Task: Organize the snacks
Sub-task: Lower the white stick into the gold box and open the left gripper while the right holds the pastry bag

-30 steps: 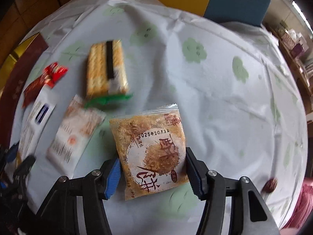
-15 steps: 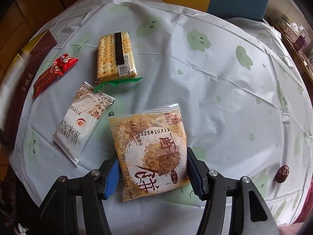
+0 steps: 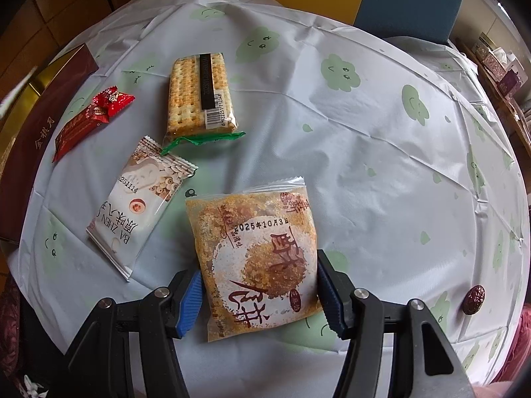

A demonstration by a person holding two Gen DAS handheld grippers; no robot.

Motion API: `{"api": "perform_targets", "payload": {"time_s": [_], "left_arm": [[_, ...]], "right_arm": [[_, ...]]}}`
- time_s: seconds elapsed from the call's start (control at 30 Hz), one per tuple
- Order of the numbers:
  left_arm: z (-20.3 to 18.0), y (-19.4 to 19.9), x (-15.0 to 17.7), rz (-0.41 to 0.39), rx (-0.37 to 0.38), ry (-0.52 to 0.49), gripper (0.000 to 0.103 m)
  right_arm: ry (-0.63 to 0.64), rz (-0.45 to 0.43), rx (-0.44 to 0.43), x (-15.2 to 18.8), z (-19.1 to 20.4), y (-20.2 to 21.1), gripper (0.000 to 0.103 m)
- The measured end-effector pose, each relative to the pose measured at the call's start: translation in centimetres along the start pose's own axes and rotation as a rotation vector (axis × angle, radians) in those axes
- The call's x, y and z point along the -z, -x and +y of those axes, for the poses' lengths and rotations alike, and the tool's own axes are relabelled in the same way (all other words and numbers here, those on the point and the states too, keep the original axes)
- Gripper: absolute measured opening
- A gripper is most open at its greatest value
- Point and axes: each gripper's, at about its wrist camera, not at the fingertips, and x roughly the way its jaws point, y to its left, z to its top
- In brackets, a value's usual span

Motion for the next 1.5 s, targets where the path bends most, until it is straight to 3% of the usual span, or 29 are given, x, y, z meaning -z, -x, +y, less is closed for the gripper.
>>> {"api": "perform_targets", "payload": {"time_s": [0.13, 0.5, 1.13, 1.5], "left_arm": [[1.4, -2.0, -0.5, 0.041, -0.004, 0.088, 0.029], [-2.5, 2.8, 3.0, -0.081, -0.151, 0.016, 0.031], [-5.2, 6.3, 7.8, -0.144, -0.151, 0.013, 0.037], [-5.0, 7.0, 9.0, -0.155, -0.13, 0.012, 0.038]], "right_arm": [[-0.002, 0.0, -0.002, 0.0, 0.0, -0.1, 0.062], [0.012, -0.002, 0.005, -0.1, 0.1, -0.1, 0.062], [0.068, -0.035, 0.053, 0.6, 1.6, 0.2, 0.061], [0.006, -0.015, 0.018, 0.5, 0.8, 0.1, 0.061]]}}
